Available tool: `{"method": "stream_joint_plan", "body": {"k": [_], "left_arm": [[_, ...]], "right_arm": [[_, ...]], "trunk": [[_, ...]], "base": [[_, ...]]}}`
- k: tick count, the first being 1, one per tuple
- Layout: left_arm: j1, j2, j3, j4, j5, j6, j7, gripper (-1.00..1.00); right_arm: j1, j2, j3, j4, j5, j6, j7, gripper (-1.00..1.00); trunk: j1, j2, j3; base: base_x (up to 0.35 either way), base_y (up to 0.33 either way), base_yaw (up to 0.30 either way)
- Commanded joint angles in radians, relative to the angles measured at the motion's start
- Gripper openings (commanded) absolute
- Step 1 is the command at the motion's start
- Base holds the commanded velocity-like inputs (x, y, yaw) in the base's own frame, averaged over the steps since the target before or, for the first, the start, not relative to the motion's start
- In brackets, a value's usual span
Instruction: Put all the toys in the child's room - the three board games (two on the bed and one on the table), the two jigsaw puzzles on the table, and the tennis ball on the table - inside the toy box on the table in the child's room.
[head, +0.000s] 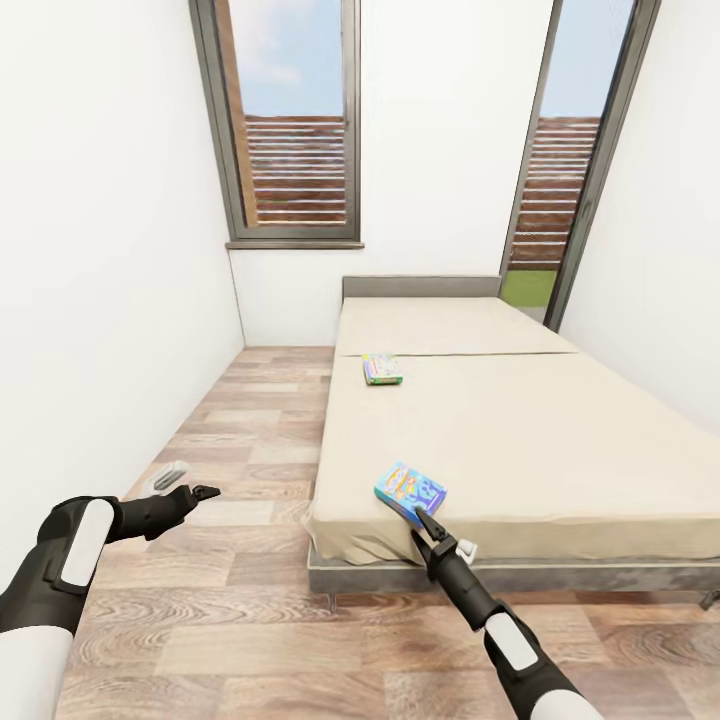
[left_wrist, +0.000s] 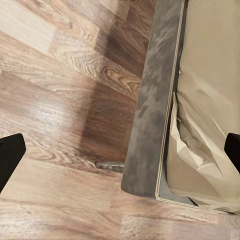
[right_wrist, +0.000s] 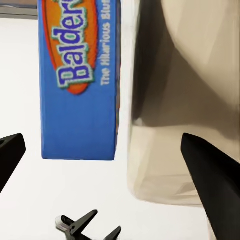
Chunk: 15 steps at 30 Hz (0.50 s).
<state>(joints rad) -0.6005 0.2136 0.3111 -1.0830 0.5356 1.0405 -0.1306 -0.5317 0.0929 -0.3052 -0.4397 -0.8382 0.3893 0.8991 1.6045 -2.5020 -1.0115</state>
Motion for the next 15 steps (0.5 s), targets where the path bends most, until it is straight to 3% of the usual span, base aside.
{"method": "stream_joint_plan", "body": {"k": [1, 8, 9, 15], "left_arm": [[-0.001, 0.0, 0.002, 0.0, -0.01, 0.004, -0.011, 1.0], [-0.001, 0.0, 0.002, 0.0, -0.01, 0.004, -0.011, 1.0], [-0.001, 0.0, 0.002, 0.0, -0.01, 0.004, -0.011, 1.0], [-0.001, 0.0, 0.002, 0.0, -0.009, 0.003, -0.011, 1.0]], "right_arm": [[-0.03, 0.001, -0.009, -0.001, -0.015, 0.0, 0.0, 1.0], [-0.03, 0.001, -0.009, -0.001, -0.014, 0.0, 0.0, 1.0], [-0.03, 0.001, -0.009, -0.001, -0.015, 0.0, 0.001, -1.0], [-0.03, 0.002, -0.009, -0.001, -0.013, 0.0, 0.003, -1.0]], "trunk": [[0.0, 0.0, -0.001], [0.0, 0.0, -0.001], [0.0, 0.0, -0.001], [0.0, 0.0, -0.001]], "base": [[0.065, 0.0, 0.0], [0.025, 0.0, 0.0], [0.011, 0.0, 0.0], [0.003, 0.0, 0.0]]}}
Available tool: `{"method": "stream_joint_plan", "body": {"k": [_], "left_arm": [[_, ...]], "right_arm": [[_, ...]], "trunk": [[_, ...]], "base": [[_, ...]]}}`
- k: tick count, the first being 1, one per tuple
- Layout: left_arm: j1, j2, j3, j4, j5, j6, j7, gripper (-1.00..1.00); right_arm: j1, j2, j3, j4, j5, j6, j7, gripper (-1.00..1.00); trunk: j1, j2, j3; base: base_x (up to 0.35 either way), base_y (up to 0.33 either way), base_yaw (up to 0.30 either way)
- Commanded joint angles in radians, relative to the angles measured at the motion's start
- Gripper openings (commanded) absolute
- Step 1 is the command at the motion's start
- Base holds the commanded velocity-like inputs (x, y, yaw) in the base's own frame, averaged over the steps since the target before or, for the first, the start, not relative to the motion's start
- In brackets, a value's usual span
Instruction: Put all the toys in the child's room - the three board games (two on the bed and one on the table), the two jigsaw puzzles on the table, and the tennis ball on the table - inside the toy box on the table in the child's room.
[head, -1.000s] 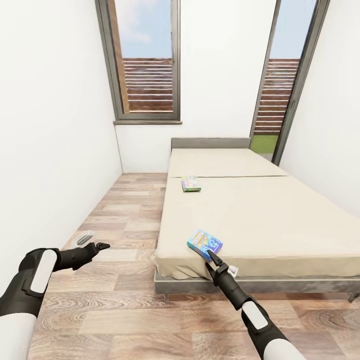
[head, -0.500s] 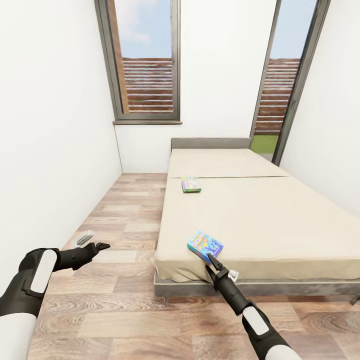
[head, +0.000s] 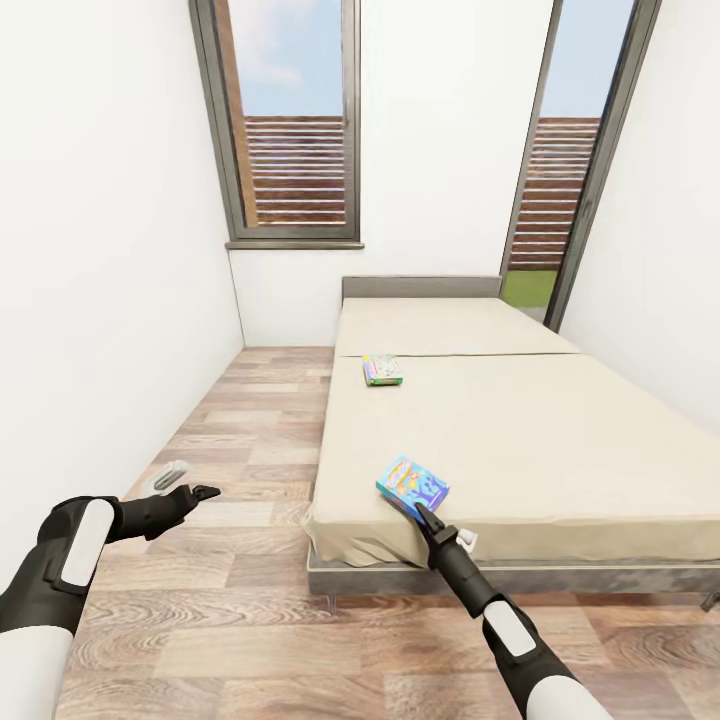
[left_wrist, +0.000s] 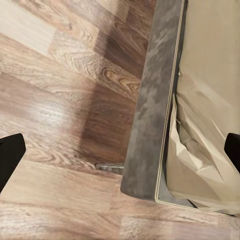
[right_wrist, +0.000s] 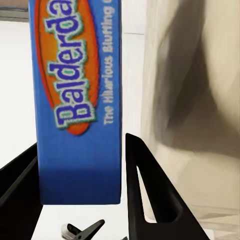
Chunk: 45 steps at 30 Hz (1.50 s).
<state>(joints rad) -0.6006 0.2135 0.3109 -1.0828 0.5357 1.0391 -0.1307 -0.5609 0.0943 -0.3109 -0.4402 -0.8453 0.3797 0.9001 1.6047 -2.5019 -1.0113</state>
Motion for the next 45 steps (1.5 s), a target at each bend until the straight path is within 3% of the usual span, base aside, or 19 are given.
{"method": "stream_joint_plan", "body": {"k": [1, 13, 23, 32, 39, 43, 45], "left_arm": [[-0.001, 0.0, 0.002, 0.0, -0.01, 0.005, -0.01, 1.0], [-0.001, 0.0, 0.003, 0.0, -0.01, 0.004, -0.01, 1.0], [-0.001, 0.0, 0.004, 0.0, -0.01, 0.005, -0.01, 1.0], [-0.001, 0.0, 0.004, 0.0, -0.01, 0.006, -0.01, 1.0], [-0.001, 0.0, 0.004, 0.0, -0.01, 0.006, -0.01, 1.0], [-0.001, 0.0, 0.003, 0.0, -0.01, 0.006, -0.01, 1.0], [-0.001, -0.001, 0.002, 0.0, -0.01, 0.006, -0.01, 1.0]], "right_arm": [[-0.001, 0.001, -0.004, 0.0, -0.006, 0.01, 0.002, -1.0], [-0.001, -0.002, -0.004, 0.0, -0.006, 0.011, 0.002, -1.0], [-0.001, -0.001, -0.004, 0.0, -0.006, 0.011, 0.0, -1.0], [-0.001, 0.002, 0.001, -0.008, -0.002, 0.02, -0.045, -1.0], [-0.002, -0.01, 0.083, -0.022, -0.001, 0.059, -0.168, -1.0], [-0.002, -0.012, 0.114, -0.138, 0.0, 0.104, -0.224, -1.0], [-0.002, -0.013, 0.148, -0.243, 0.002, 0.153, -0.282, -1.0]], "trunk": [[0.0, 0.0, -0.001], [0.0, 0.0, -0.001], [-0.005, 0.002, 0.038], [-0.039, 0.065, 0.066], [-0.066, 0.114, 0.088], [-0.081, 0.142, 0.1], [-0.089, 0.156, 0.107]], "base": [[0.0, 0.0, 0.0], [0.0, 0.0, 0.0], [0.0, 0.0, 0.0], [0.0, 0.0, 0.0], [0.0, 0.0, 0.0], [0.0, 0.0, 0.0], [0.0, 0.0, 0.0]]}}
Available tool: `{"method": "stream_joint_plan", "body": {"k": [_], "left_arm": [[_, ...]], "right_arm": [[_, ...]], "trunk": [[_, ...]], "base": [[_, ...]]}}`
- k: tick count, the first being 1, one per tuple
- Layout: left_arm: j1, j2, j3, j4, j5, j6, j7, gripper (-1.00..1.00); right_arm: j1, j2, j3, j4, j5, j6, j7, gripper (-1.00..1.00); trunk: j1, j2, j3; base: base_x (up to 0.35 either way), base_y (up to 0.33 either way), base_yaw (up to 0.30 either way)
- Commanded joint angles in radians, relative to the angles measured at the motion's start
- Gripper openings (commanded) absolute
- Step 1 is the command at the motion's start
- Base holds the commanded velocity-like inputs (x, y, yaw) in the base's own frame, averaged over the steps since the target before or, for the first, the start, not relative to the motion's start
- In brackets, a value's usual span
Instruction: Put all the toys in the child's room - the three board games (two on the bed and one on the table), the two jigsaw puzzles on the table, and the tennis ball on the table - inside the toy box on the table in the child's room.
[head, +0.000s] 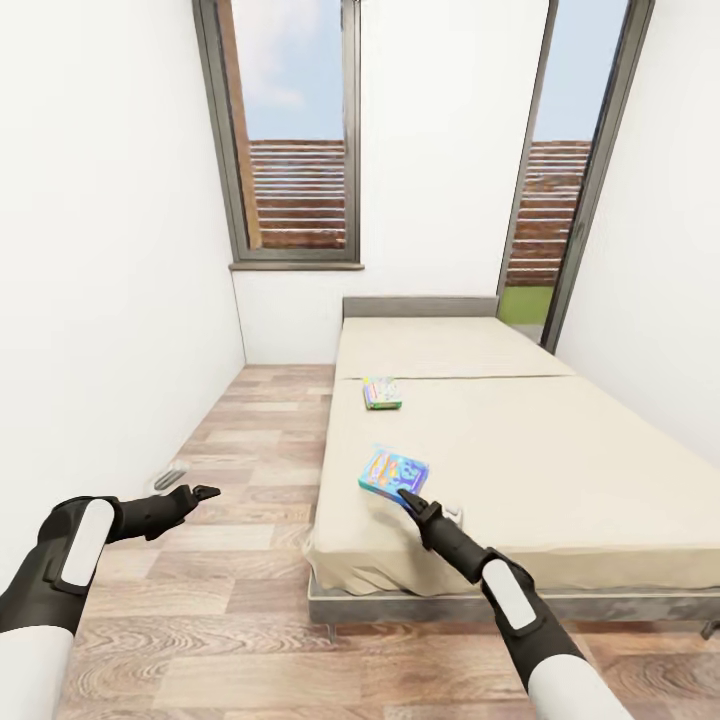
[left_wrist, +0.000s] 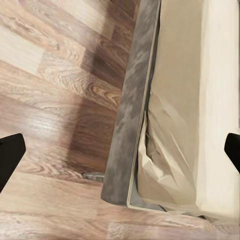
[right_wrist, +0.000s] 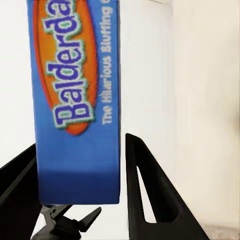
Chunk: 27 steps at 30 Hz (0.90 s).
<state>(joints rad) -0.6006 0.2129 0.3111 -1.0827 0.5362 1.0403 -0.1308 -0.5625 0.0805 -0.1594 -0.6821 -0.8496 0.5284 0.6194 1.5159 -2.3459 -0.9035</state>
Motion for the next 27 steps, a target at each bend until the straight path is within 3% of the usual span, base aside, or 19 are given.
{"method": "stream_joint_plan", "body": {"k": [1, 8, 12, 20, 21, 23, 27], "left_arm": [[-0.001, -0.001, 0.002, 0.0, -0.01, 0.004, -0.01, 1.0], [-0.001, 0.001, 0.004, 0.0, -0.011, 0.004, -0.01, 1.0], [-0.001, 0.012, 0.011, 0.0, -0.01, 0.004, -0.01, 1.0], [-0.001, 0.037, 0.031, 0.003, -0.006, 0.007, -0.015, 1.0], [-0.001, 0.04, 0.03, 0.006, 0.002, 0.007, -0.028, 1.0], [-0.001, 0.054, 0.024, 0.01, 0.027, 0.007, -0.116, 1.0], [-0.001, 0.102, 0.003, 0.018, 0.038, 0.007, -0.295, 1.0]], "right_arm": [[0.0, 0.0, 0.013, -0.048, 0.006, 0.027, -0.034, -1.0], [0.06, -0.001, 0.048, -0.273, 0.004, 0.088, -0.149, -1.0], [0.074, -0.003, 0.05, -0.312, 0.003, 0.171, -0.166, -1.0], [0.077, -0.004, 0.054, -0.333, 0.004, 0.201, -0.147, -1.0], [0.077, -0.004, 0.053, -0.334, 0.004, 0.201, -0.142, -1.0], [0.078, -0.005, 0.053, -0.335, 0.004, 0.202, -0.137, -1.0], [0.078, -0.006, 0.052, -0.335, 0.006, 0.201, -0.135, -1.0]], "trunk": [[-0.004, 0.007, 0.002], [-0.031, 0.056, 0.024], [-0.046, 0.084, 0.036], [-0.077, 0.14, 0.062], [-0.081, 0.147, 0.065], [-0.088, 0.161, 0.071], [-0.104, 0.189, 0.083]], "base": [[0.0, 0.0, 0.0], [0.0, 0.0, 0.0], [0.0, 0.0, 0.0], [0.0, 0.0, 0.0], [0.0, 0.0, 0.0], [0.0, 0.0, 0.0], [0.0, 0.0, 0.0]]}}
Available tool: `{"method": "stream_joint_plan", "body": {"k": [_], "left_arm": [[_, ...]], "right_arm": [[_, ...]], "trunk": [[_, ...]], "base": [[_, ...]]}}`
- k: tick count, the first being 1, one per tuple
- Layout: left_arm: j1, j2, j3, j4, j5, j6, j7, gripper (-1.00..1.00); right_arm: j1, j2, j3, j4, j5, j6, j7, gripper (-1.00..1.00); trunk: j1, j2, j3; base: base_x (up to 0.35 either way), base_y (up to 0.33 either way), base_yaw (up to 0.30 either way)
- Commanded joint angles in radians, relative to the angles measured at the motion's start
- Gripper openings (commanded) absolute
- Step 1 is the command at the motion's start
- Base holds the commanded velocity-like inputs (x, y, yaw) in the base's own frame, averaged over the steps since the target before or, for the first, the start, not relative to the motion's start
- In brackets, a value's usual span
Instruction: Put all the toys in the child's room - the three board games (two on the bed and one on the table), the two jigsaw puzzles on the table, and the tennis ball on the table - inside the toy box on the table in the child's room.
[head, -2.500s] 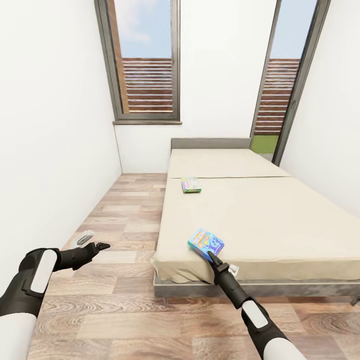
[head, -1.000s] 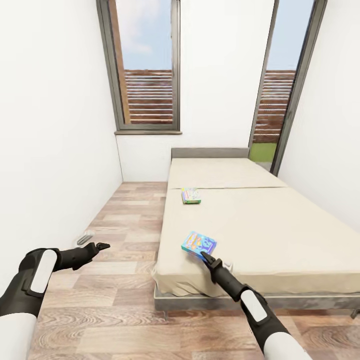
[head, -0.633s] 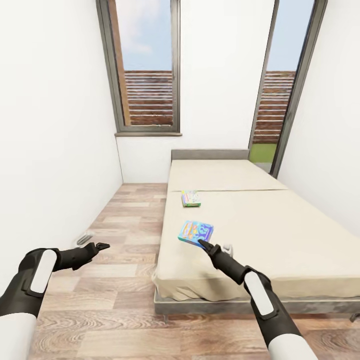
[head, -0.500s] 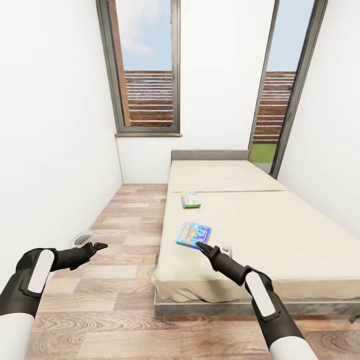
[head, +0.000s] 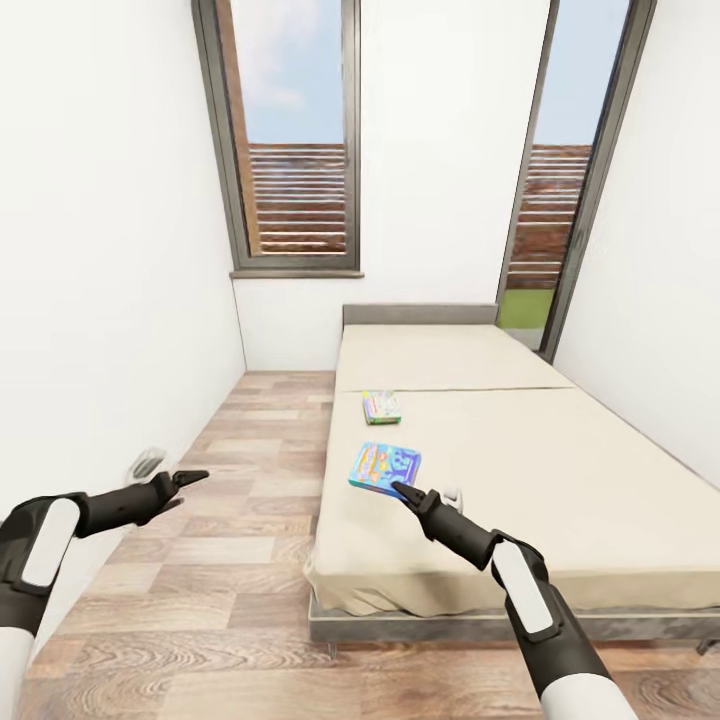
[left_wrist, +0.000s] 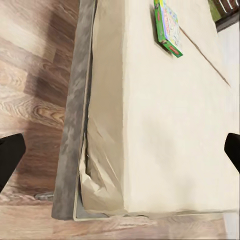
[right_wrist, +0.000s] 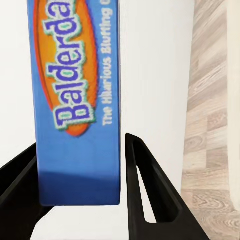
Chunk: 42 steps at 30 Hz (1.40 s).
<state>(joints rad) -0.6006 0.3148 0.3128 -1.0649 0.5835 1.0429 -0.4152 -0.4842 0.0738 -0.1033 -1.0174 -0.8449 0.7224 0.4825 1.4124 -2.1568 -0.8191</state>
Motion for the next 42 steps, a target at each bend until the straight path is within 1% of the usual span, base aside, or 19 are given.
{"method": "stream_joint_plan", "body": {"k": [1, 3, 6, 10, 13, 16, 21, 24, 27, 29, 32, 33, 35, 36, 37, 38, 40, 41, 42], "left_arm": [[-0.001, 0.012, -0.003, 0.005, -0.009, 0.004, -0.051, 1.0], [-0.001, 0.027, -0.009, 0.019, -0.01, 0.004, -0.108, 1.0], [-0.001, 0.036, -0.023, 0.032, -0.012, 0.004, -0.142, 1.0], [0.001, 0.039, -0.032, 0.036, -0.013, 0.004, -0.152, 1.0], [0.004, 0.039, -0.048, 0.037, -0.012, 0.004, -0.155, 1.0], [0.008, 0.038, -0.066, 0.044, -0.007, 0.004, -0.165, 1.0], [0.012, 0.038, -0.078, 0.059, -0.01, 0.004, -0.167, 1.0], [0.013, 0.038, -0.08, 0.064, -0.013, 0.004, -0.168, 1.0], [0.013, 0.033, -0.088, 0.067, -0.015, 0.004, -0.167, 1.0], [0.013, 0.031, -0.114, 0.067, -0.014, 0.004, -0.166, 1.0], [0.013, 0.029, -0.15, 0.067, -0.013, 0.004, -0.167, 1.0], [0.013, 0.029, -0.157, 0.067, -0.013, 0.004, -0.167, 1.0], [0.013, 0.028, -0.189, 0.067, -0.014, 0.004, -0.167, 1.0], [0.014, 0.028, -0.199, 0.067, -0.014, 0.004, -0.167, 1.0], [0.014, 0.029, -0.219, 0.066, -0.013, 0.004, -0.167, 1.0], [0.014, 0.031, -0.227, 0.066, -0.012, 0.004, -0.167, 1.0], [0.015, 0.036, -0.247, 0.065, -0.01, 0.004, -0.167, 1.0], [0.016, 0.037, -0.249, 0.064, -0.01, 0.004, -0.168, 1.0], [0.016, 0.038, -0.253, 0.064, -0.009, 0.004, -0.168, 1.0]], "right_arm": [[-0.001, -0.001, -0.004, 0.0, 0.001, 0.007, 0.002, -1.0], [-0.001, -0.007, -0.003, 0.0, 0.001, 0.006, 0.003, -1.0], [-0.001, -0.022, -0.003, -0.012, 0.0, 0.006, 0.003, -1.0], [0.001, -0.03, -0.003, -0.058, 0.0, 0.009, 0.002, -1.0], [0.01, -0.044, -0.004, -0.099, -0.001, 0.029, 0.0, -1.0], [0.017, -0.066, -0.005, -0.133, 0.0, 0.085, 0.0, -1.0], [0.018, -0.068, -0.001, -0.144, 0.001, 0.097, -0.009, -1.0], [0.018, -0.069, -0.001, -0.182, 0.002, 0.116, -0.047, -1.0], [0.018, -0.067, -0.002, -0.251, 0.001, 0.199, -0.139, -1.0], [0.019, -0.067, -0.004, -0.314, 0.0, 0.258, -0.181, -1.0], [0.019, -0.067, -0.001, -0.362, -0.001, 0.297, -0.203, -1.0], [0.019, -0.066, 0.0, -0.367, 0.0, 0.301, -0.205, -1.0], [0.019, -0.066, 0.017, -0.382, 0.0, 0.313, -0.211, -1.0], [0.019, -0.067, 0.026, -0.384, 0.0, 0.315, -0.212, -1.0], [0.019, -0.068, 0.047, -0.386, 0.0, 0.318, -0.215, -1.0], [0.019, -0.068, 0.057, -0.387, 0.0, 0.318, -0.218, -1.0], [0.019, -0.066, 0.095, -0.388, 0.001, 0.32, -0.238, -1.0], [0.019, -0.065, 0.104, -0.388, 0.001, 0.32, -0.248, -1.0], [0.019, -0.062, 0.125, -0.388, 0.001, 0.32, -0.273, -1.0]], "trunk": [[-0.004, 0.007, 0.002], [-0.012, 0.021, 0.008], [-0.023, 0.042, 0.018], [-0.039, 0.07, 0.03], [-0.05, 0.091, 0.04], [-0.062, 0.112, 0.049], [-0.081, 0.147, 0.065], [-0.092, 0.168, 0.074], [-0.104, 0.189, 0.084], [-0.111, 0.203, 0.09], [-0.123, 0.224, 0.099], [-0.127, 0.231, 0.102], [-0.134, 0.245, 0.109], [-0.138, 0.252, 0.112], [-0.142, 0.259, 0.115], [-0.146, 0.266, 0.118], [-0.154, 0.28, 0.124], [-0.157, 0.287, 0.128], [-0.161, 0.294, 0.131]], "base": [[0.0, 0.0, 0.0], [0.0, 0.0, 0.0], [0.0, 0.0, 0.0], [0.0, 0.0, 0.0], [0.0, 0.0, 0.0], [0.0, 0.0, 0.0], [0.0, 0.0, 0.0], [0.0, 0.0, 0.0], [0.0, 0.0, 0.0], [0.0, 0.0, 0.0], [0.0, 0.0, 0.0], [0.0, 0.0, 0.0], [0.0, 0.0, 0.0], [0.0, 0.0, 0.0], [0.0, 0.0, 0.0], [0.0, 0.0, 0.0], [0.0, 0.0, 0.0], [0.0, 0.0, 0.0], [0.0, 0.0, 0.0]]}}
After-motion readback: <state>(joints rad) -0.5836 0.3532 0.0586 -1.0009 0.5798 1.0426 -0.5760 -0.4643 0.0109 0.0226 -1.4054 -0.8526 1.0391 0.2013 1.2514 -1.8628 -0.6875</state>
